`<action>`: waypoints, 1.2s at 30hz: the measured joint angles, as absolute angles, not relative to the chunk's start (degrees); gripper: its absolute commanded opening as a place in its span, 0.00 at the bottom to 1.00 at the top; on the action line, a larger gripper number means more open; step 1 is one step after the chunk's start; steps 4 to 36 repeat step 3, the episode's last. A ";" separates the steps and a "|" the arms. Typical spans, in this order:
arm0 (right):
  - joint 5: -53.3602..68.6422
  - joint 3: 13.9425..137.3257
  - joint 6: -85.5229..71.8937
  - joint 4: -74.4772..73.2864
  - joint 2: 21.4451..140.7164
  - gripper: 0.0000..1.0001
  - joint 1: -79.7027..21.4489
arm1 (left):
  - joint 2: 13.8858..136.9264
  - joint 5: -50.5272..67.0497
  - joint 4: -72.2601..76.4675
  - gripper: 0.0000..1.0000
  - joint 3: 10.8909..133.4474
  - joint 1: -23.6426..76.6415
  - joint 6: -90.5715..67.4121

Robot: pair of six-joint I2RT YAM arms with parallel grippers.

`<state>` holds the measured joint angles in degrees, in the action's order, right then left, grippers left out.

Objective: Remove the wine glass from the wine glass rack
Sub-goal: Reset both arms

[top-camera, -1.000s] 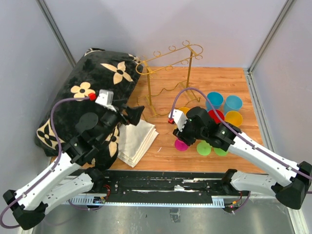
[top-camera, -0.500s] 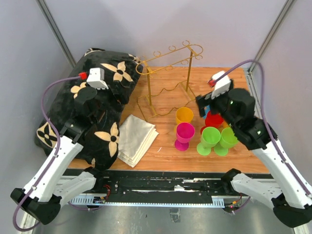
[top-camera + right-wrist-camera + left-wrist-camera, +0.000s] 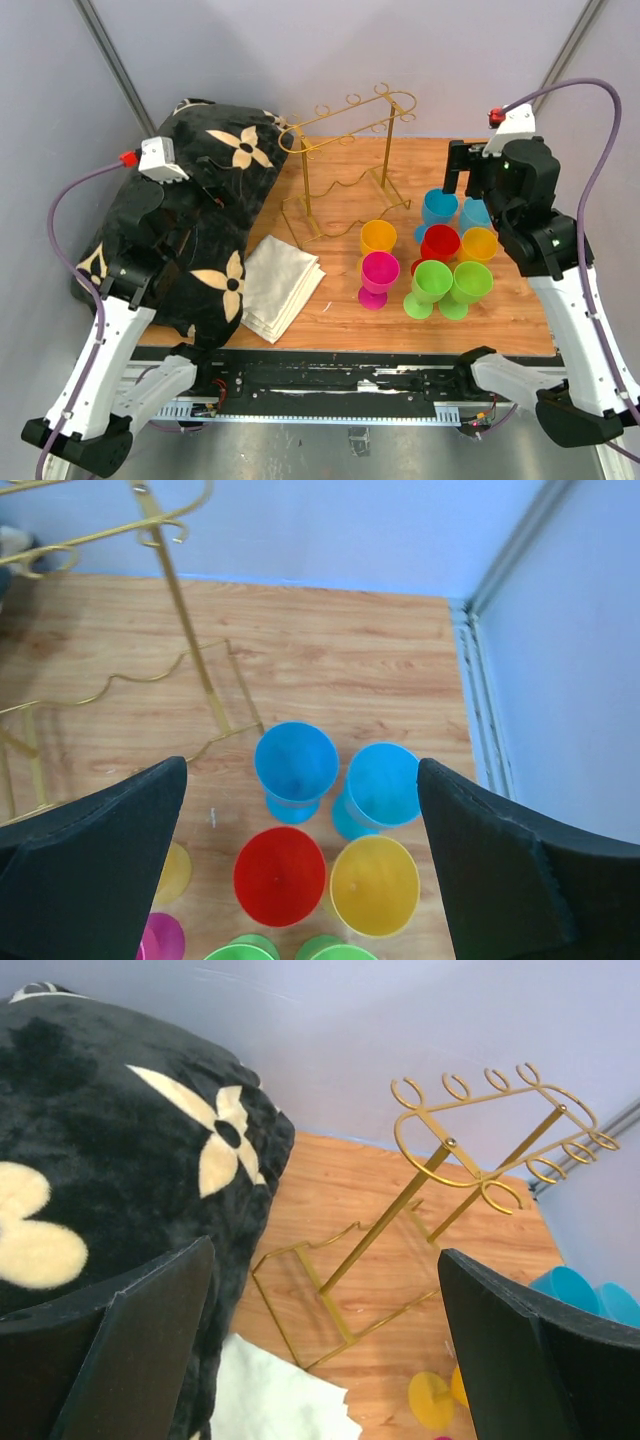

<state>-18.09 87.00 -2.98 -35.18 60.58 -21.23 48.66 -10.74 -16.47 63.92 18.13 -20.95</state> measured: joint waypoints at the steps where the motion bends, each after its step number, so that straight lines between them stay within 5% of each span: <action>1: -19.90 87.18 -3.77 -35.35 60.77 0.99 -21.21 | 48.49 -10.50 -16.47 1.00 63.92 18.13 -20.99; 36: -23.16 86.89 -5.10 -36.10 60.88 0.98 -21.21 | 48.34 -9.91 -16.47 1.00 63.92 18.13 -21.04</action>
